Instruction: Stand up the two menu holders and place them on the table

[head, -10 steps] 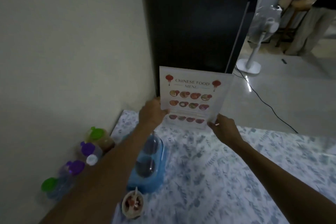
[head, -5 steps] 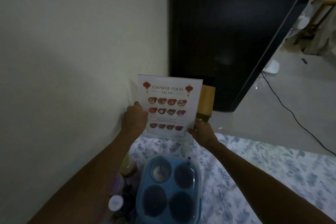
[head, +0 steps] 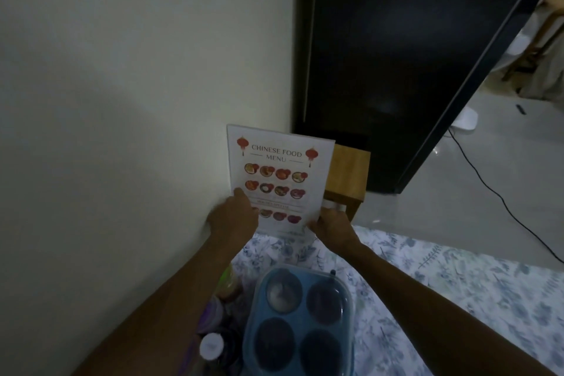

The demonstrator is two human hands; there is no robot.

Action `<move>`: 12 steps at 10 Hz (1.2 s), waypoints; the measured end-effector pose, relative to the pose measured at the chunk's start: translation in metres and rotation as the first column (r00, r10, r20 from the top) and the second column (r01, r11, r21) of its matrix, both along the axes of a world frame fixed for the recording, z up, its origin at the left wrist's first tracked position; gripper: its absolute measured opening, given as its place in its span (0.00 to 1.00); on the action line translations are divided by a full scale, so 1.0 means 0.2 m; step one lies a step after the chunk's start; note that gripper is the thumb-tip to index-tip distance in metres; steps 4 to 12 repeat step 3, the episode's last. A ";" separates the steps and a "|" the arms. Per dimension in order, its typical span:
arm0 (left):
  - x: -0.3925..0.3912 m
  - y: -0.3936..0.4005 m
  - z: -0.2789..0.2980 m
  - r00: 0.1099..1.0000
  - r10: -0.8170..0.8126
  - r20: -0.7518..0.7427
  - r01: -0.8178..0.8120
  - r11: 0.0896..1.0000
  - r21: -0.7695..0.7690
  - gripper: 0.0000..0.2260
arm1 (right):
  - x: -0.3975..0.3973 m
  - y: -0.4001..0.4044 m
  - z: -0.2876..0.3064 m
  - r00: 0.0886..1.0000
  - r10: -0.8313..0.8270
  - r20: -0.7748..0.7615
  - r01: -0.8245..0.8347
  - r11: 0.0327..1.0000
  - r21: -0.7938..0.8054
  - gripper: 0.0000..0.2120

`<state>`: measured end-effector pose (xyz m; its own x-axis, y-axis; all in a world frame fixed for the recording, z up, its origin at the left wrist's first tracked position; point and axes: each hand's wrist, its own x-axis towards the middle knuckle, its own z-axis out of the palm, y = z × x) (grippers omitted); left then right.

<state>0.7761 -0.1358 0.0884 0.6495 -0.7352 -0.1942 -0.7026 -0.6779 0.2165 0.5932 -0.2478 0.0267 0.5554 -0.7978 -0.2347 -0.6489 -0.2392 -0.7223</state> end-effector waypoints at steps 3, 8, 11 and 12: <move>-0.13 0.05 0.12 0.993 -0.079 0.084 0.080 0.997 -0.017 0.25 | -0.09 0.03 0.07 0.995 0.032 -0.090 -0.037 0.998 -0.051 0.18; -0.13 0.05 0.12 0.993 -0.079 0.084 0.080 0.997 -0.017 0.25 | -0.09 0.03 0.07 0.995 0.032 -0.090 -0.037 0.998 -0.051 0.18; -0.13 0.05 0.12 0.993 -0.079 0.084 0.080 0.997 -0.017 0.25 | -0.09 0.03 0.07 0.995 0.032 -0.090 -0.037 0.998 -0.051 0.18; -0.13 0.05 0.12 0.993 -0.079 0.084 0.080 0.997 -0.017 0.25 | -0.09 0.03 0.07 0.995 0.032 -0.090 -0.037 0.998 -0.051 0.18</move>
